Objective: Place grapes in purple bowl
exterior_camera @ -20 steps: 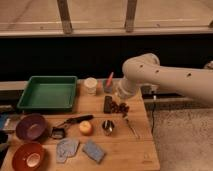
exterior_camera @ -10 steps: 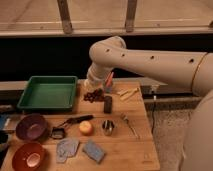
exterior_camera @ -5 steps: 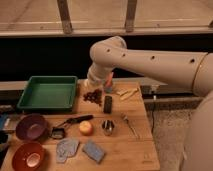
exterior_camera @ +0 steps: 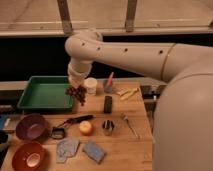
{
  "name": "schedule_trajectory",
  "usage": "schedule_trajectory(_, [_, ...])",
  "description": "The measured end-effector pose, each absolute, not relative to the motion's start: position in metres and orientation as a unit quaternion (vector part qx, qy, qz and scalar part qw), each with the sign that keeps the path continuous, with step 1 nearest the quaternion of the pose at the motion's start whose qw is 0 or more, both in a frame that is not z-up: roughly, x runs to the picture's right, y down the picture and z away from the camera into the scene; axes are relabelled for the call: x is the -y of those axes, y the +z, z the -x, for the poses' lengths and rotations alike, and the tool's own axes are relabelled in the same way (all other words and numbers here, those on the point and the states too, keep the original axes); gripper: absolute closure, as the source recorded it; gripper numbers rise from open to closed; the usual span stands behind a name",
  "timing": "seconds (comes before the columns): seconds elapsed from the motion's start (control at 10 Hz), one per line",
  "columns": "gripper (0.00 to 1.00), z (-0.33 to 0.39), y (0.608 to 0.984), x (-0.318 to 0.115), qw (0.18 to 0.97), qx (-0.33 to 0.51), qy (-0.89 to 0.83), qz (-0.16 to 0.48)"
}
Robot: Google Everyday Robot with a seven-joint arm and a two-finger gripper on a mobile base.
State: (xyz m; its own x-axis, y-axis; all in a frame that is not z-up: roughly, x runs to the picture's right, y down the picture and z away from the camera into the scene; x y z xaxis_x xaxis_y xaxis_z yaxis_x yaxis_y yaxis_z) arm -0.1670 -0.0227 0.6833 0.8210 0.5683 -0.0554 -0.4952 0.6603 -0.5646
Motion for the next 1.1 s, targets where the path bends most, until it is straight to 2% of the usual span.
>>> schedule_trajectory(0.4, [1.0,0.258,0.659,0.001,0.927,0.102,0.181,0.312])
schedule_trajectory(1.1, [1.0,0.364,0.613,-0.083,0.911,0.164,0.009,0.377])
